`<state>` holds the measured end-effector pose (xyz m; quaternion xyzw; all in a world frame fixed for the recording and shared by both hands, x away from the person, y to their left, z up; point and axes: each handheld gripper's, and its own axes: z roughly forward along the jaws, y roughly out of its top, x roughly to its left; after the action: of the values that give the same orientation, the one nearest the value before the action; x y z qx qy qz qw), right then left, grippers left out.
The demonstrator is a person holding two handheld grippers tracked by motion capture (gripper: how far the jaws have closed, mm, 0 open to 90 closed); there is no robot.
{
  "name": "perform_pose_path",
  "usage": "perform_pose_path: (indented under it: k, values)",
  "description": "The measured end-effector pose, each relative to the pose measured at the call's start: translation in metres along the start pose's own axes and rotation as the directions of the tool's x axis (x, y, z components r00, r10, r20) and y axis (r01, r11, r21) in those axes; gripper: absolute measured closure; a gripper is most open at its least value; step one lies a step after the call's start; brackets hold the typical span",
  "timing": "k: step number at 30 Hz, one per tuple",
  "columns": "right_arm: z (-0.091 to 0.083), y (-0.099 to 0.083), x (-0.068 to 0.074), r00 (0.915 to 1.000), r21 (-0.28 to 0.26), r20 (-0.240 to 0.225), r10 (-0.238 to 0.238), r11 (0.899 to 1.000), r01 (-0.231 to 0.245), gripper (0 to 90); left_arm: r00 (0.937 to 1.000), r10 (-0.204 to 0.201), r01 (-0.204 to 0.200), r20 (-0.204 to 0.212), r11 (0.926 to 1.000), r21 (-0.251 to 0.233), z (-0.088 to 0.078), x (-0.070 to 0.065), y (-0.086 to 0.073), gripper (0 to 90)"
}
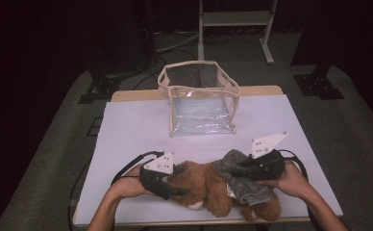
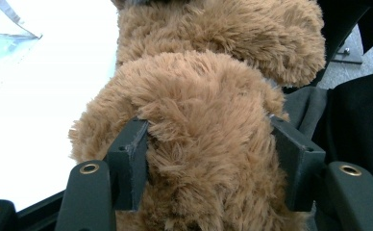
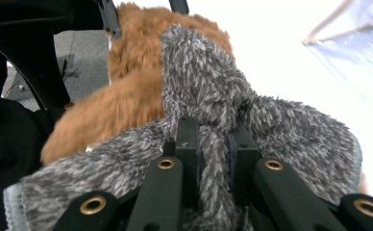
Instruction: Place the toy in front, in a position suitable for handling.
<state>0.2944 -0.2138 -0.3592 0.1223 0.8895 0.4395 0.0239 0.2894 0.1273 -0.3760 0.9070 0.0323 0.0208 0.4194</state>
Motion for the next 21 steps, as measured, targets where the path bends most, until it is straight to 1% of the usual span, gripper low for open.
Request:
perform_pose_path:
  k: [4, 8, 9, 11, 13, 14, 16, 17, 19, 21]
  values:
    - [-0.010, -0.014, 0.004, 0.9997, -0.014, 0.016, 0.020, 1.000, -0.020, 78.3, 1.0000, 0.002, -0.002, -0.001, 1.0000, 0.005, -0.001, 0.001, 0.003, 36.7]
    - [-0.011, -0.022, 0.006, 0.9993, -0.036, 0.016, 0.033, 0.999, -0.033, 78.3, 0.9998, 0.017, -0.017, -0.013, 0.9998, 0.008, -0.003, 0.002, 0.010, 35.5]
    - [-0.009, -0.022, 0.006, 0.9994, -0.041, 0.014, 0.032, 0.999, -0.032, 78.3, 0.9995, 0.028, -0.028, -0.017, 0.9996, 0.000, -0.004, 0.002, 0.012, 35.3]
    - [-0.006, -0.022, 0.006, 0.9994, -0.045, 0.005, 0.035, 0.998, -0.034, 78.4, 0.9993, 0.036, -0.036, -0.009, 0.9992, -0.020, -0.005, 0.005, 0.019, 35.3]
    - [-0.003, -0.022, 0.007, 0.9996, -0.049, -0.003, 0.027, 0.998, -0.028, 78.5, 0.9992, 0.039, -0.039, 0.000, 0.9991, -0.016, -0.001, 0.008, 0.024, 34.5]
    - [-0.002, -0.021, 0.007, 0.9997, -0.047, -0.003, 0.026, 0.999, -0.026, 78.5, 0.9994, 0.035, -0.035, 0.003, 0.9993, -0.011, 0.002, 0.009, 0.026, 32.4]
    - [-0.002, -0.022, 0.008, 0.9997, -0.048, -0.003, 0.025, 0.999, -0.025, 78.5, 0.9996, 0.021, -0.021, 0.020, 0.9997, 0.016, 0.013, 0.013, 0.029, 27.9]
    - [-0.002, -0.022, 0.007, 0.9996, -0.052, -0.004, 0.027, 0.998, -0.027, 78.5, 0.9994, 0.017, -0.018, 0.030, 0.9995, 0.027, 0.018, 0.015, 0.030, 26.1]
    - [-0.002, -0.024, 0.007, 0.9996, -0.057, -0.006, 0.028, 0.998, -0.028, 78.5, 0.9993, 0.010, -0.012, 0.036, 0.9988, 0.047, 0.025, 0.018, 0.030, 22.7]
    - [-0.002, -0.025, 0.007, 0.9994, -0.061, -0.008, 0.033, 0.998, -0.033, 78.5, 0.9993, -0.004, 0.002, 0.038, 0.9983, 0.058, 0.028, 0.020, 0.028, 19.8]
